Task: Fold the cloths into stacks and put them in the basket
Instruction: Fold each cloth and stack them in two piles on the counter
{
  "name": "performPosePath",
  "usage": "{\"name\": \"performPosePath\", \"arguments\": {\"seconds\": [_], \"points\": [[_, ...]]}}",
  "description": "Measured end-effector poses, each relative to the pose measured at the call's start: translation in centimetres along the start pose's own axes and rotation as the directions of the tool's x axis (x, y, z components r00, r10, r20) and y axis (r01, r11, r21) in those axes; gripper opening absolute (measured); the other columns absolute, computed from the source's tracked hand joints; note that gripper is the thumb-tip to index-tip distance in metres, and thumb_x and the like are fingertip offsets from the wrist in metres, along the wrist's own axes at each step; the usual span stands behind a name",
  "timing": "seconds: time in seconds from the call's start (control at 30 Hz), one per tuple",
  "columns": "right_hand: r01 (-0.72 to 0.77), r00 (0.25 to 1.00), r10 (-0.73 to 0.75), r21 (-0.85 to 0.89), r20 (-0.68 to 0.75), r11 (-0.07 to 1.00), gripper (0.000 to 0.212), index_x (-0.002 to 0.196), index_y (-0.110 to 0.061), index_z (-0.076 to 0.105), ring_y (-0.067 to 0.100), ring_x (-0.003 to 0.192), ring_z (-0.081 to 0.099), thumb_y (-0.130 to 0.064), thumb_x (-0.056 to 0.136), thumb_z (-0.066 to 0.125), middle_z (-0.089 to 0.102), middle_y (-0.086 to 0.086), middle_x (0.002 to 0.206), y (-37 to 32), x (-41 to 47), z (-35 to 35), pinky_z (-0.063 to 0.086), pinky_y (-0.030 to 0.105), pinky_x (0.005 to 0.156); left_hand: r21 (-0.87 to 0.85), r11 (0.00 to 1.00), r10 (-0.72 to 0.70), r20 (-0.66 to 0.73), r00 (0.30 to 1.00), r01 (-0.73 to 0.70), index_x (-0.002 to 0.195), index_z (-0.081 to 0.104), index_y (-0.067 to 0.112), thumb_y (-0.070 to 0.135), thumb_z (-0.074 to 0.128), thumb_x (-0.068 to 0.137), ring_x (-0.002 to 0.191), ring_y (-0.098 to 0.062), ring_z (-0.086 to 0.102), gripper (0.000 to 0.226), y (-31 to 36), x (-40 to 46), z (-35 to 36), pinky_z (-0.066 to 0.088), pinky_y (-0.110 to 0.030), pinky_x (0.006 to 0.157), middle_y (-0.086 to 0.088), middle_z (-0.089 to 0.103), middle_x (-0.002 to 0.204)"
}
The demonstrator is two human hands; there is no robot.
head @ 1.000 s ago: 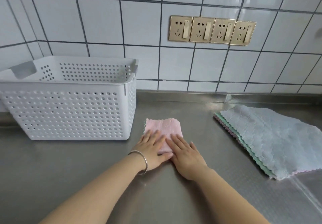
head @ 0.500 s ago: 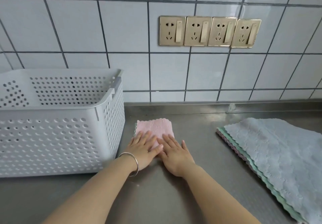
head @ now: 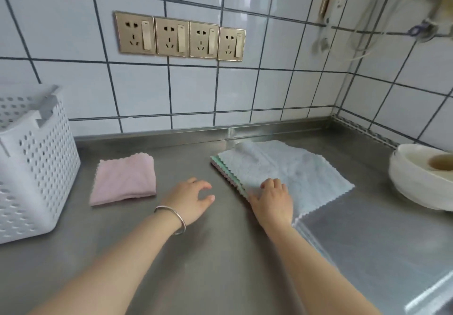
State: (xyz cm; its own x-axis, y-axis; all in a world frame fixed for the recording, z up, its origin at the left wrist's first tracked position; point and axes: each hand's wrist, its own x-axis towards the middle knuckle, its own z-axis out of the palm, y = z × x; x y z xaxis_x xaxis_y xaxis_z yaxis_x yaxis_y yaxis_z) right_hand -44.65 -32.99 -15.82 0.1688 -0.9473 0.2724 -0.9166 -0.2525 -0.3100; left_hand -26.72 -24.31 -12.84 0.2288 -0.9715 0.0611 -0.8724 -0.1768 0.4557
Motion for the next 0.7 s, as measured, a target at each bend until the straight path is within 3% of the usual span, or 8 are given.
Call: {"name": "performPosePath", "arguments": {"seconds": [0.17, 0.3, 0.43, 0.5, 0.57, 0.63, 0.7], "points": [[0.122, 0.992, -0.112, -0.198, 0.063, 0.972, 0.016, 0.085, -0.010, 0.053, 0.026, 0.098, 0.054, -0.018, 0.093, 0.041, 0.061, 0.009, 0.103, -0.3, -0.5, -0.7, 0.033, 0.027, 0.056, -0.043, 0.999, -0.016, -0.050, 0.999, 0.014, 0.120, 0.059, 0.023, 0.035, 0.052, 0.091, 0.120, -0.017, 0.053, 0.032, 2.4, 0.5, 1.1, 0.038, -0.025, 0.098, 0.003, 0.059, 0.126], [0.273, 0.952, -0.192, -0.373, 0.240, 0.887, 0.026, 0.101, -0.006, 0.064, 0.028, 0.099, 0.061, 0.004, 0.085, 0.046, 0.064, 0.012, 0.108, -1.8, -0.3, -1.4, 0.037, 0.028, 0.063, -0.046, 0.999, 0.008, -0.071, 0.997, -0.012, 0.118, 0.061, 0.021, 0.032, 0.053, 0.090, 0.114, -0.018, 0.056, 0.031, 3.7, 1.0, 1.5, 0.041, -0.025, 0.096, 0.001, 0.061, 0.121], [0.322, 0.919, -0.181, -0.404, 0.350, 0.856, 0.027, 0.099, -0.005, 0.065, 0.029, 0.100, 0.064, 0.009, 0.084, 0.047, 0.067, 0.010, 0.104, -3.0, 0.2, -2.5, 0.041, 0.029, 0.063, -0.010, 0.999, 0.030, -0.069, 0.997, -0.031, 0.118, 0.061, 0.021, 0.033, 0.052, 0.090, 0.113, -0.017, 0.057, 0.031, 4.0, 1.4, 2.0, 0.042, -0.025, 0.095, 0.001, 0.062, 0.119], [0.256, 0.935, -0.131, -0.371, 0.330, 0.893, 0.018, 0.080, -0.006, 0.059, 0.028, 0.099, 0.064, 0.006, 0.085, 0.046, 0.064, 0.008, 0.089, -2.7, 0.8, -3.0, 0.040, 0.027, 0.062, -0.013, 0.999, 0.033, -0.074, 0.997, -0.034, 0.118, 0.061, 0.021, 0.032, 0.052, 0.090, 0.113, -0.016, 0.057, 0.031, 4.0, 1.5, 2.1, 0.042, -0.024, 0.094, 0.002, 0.063, 0.119], [0.189, 0.954, -0.097, -0.315, 0.285, 0.930, 0.025, 0.064, -0.010, 0.044, 0.028, 0.097, 0.064, 0.002, 0.086, 0.045, 0.058, 0.006, 0.078, -2.0, 1.1, -3.1, 0.039, 0.027, 0.061, -0.019, 0.999, 0.029, -0.063, 0.998, -0.030, 0.118, 0.061, 0.021, 0.032, 0.052, 0.090, 0.113, -0.016, 0.057, 0.031, 3.8, 1.6, 2.2, 0.042, -0.025, 0.095, 0.002, 0.062, 0.118], [0.142, 0.975, -0.097, -0.226, 0.198, 0.964, 0.014, 0.085, -0.008, 0.051, 0.028, 0.096, 0.063, -0.001, 0.091, 0.040, 0.060, 0.008, 0.090, -1.0, 1.3, -2.9, 0.037, 0.028, 0.060, -0.012, 0.999, 0.040, -0.055, 0.998, -0.040, 0.121, 0.059, 0.022, 0.031, 0.052, 0.090, 0.115, -0.018, 0.056, 0.032, 3.7, 1.9, 2.3, 0.043, -0.027, 0.096, 0.002, 0.060, 0.121], [0.153, 0.982, -0.132, -0.160, 0.138, 0.975, 0.014, 0.103, -0.008, 0.044, 0.028, 0.093, 0.062, -0.001, 0.092, 0.039, 0.058, 0.010, 0.104, 0.1, 1.5, -2.6, 0.034, 0.028, 0.056, 0.039, 0.994, 0.107, -0.073, 0.992, -0.105, 0.130, 0.050, 0.024, 0.027, 0.051, 0.090, 0.120, -0.021, 0.051, 0.039, 4.0, 2.4, 2.4, 0.042, -0.031, 0.098, 0.002, 0.051, 0.130]]}}
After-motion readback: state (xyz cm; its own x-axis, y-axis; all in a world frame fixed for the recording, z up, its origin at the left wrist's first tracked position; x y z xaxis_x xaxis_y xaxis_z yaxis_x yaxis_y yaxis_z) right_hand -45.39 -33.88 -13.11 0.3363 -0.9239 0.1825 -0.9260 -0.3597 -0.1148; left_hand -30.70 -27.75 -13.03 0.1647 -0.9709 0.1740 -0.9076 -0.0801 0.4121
